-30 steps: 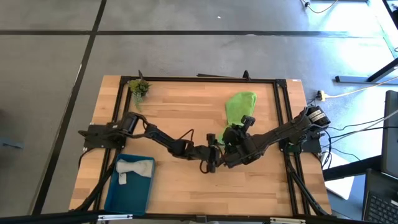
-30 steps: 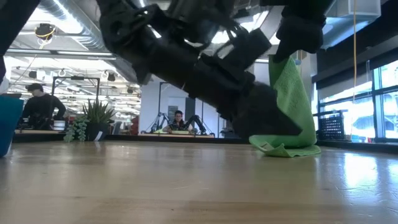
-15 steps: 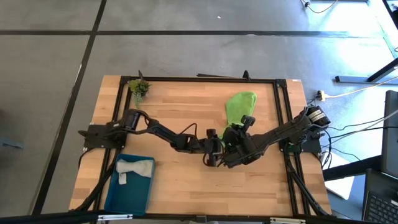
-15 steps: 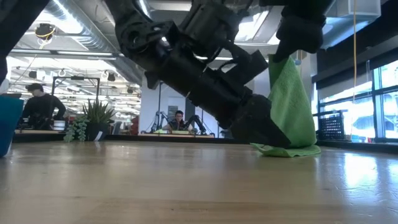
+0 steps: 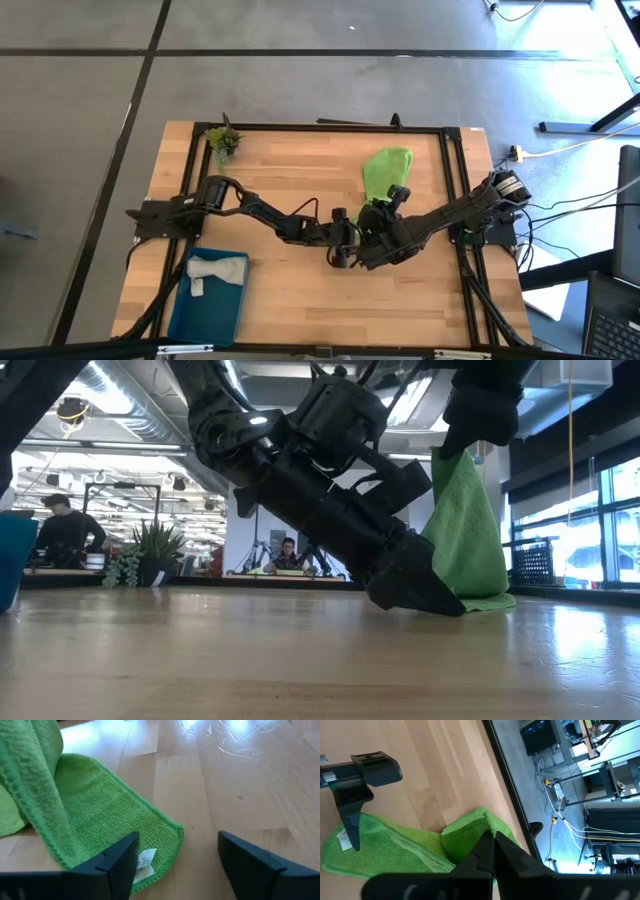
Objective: Roll microfiber towels into tight, uniform cylinder then place into a basket
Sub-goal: Roll the green towel
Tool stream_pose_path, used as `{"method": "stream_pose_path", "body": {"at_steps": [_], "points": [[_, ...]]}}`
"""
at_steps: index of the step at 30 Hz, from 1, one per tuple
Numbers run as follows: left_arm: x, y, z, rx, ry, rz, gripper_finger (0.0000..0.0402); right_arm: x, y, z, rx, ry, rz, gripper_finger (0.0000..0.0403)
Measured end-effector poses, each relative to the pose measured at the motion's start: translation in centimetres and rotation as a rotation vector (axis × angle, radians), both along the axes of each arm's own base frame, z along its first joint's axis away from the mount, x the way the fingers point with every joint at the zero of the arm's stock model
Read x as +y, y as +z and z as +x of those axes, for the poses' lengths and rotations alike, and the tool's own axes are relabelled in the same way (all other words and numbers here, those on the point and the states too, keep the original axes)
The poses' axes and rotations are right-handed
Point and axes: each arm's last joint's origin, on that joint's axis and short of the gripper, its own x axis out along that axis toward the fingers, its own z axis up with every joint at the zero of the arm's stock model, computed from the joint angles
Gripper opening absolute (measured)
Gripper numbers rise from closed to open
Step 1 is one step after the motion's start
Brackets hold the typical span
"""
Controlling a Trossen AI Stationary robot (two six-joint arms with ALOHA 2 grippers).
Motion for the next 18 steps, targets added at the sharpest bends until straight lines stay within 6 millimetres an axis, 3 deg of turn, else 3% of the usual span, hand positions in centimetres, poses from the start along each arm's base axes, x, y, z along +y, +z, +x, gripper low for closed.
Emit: {"method": "stream_pose_path", "body": {"at_steps": [7,15,18], "points": [[0.15,-0.12,-0.06,0.016,0.007,0.003,0.016,0.0,0.01,0.01,0.001,0.001,0.0,0.0003],[0.6,-0.42,-0.25,0.054,0.051,0.034,0.0028,0.01,0.01,0.02,-0.002,-0.001,0.0,0.0003],[0.6,-0.47,-0.27,0.058,0.049,0.034,0.0007,0.01,0.01,0.02,-0.003,-0.001,0.0,0.0003]]}}
